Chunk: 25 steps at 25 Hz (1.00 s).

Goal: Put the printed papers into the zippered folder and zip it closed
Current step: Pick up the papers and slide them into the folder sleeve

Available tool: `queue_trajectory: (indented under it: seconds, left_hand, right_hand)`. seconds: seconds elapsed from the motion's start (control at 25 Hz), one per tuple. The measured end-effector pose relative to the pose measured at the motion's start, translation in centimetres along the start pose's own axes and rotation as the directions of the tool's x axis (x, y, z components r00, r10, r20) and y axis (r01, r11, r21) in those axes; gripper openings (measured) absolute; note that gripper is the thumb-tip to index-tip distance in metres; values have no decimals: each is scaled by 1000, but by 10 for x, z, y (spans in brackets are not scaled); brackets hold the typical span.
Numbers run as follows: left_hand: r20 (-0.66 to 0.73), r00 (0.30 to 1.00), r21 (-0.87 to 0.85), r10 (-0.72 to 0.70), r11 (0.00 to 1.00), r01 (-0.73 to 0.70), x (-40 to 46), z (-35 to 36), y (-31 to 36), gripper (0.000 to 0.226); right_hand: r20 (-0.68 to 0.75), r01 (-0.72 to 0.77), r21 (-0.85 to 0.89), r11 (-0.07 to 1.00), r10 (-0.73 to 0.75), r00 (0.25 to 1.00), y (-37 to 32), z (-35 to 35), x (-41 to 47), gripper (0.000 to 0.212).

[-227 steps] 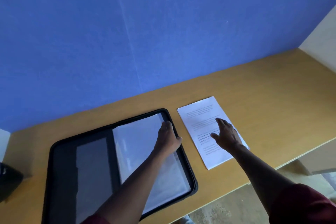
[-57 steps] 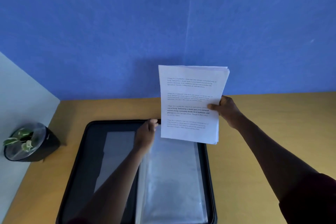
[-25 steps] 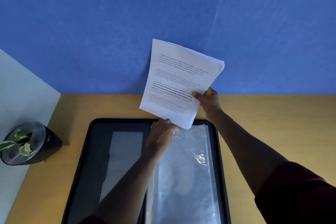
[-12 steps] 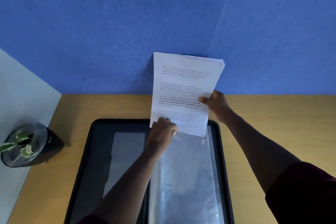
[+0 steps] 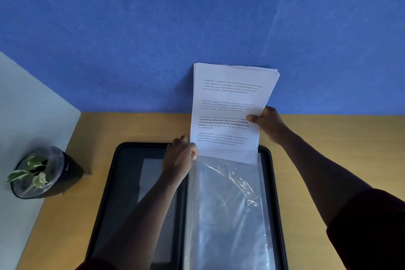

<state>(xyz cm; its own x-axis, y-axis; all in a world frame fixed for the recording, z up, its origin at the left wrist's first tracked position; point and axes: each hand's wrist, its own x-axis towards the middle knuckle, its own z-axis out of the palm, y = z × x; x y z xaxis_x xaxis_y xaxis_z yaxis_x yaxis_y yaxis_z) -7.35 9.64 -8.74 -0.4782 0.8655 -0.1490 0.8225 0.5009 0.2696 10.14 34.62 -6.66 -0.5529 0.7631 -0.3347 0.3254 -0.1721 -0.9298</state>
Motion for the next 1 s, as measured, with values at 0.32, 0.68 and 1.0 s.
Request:
queue_trajectory:
  seconds: [0.32,0.68,1.0]
  left_hand:
    - [23,999,-99,-25,995,27,-1,0,-3,22]
    - [-4,1000,-159,27,987,-27,1,0,-11,17]
    - [-17,999,-142,47,989,-49,3,-2,-12,18]
  right_hand:
    - [50,-7,-88,996,11,999,-8,3,10,31]
    - [92,-36,-37,999,39,995,9,1,7,33]
    - [104,-25,-93,995,35,994,-7,4,23,40]
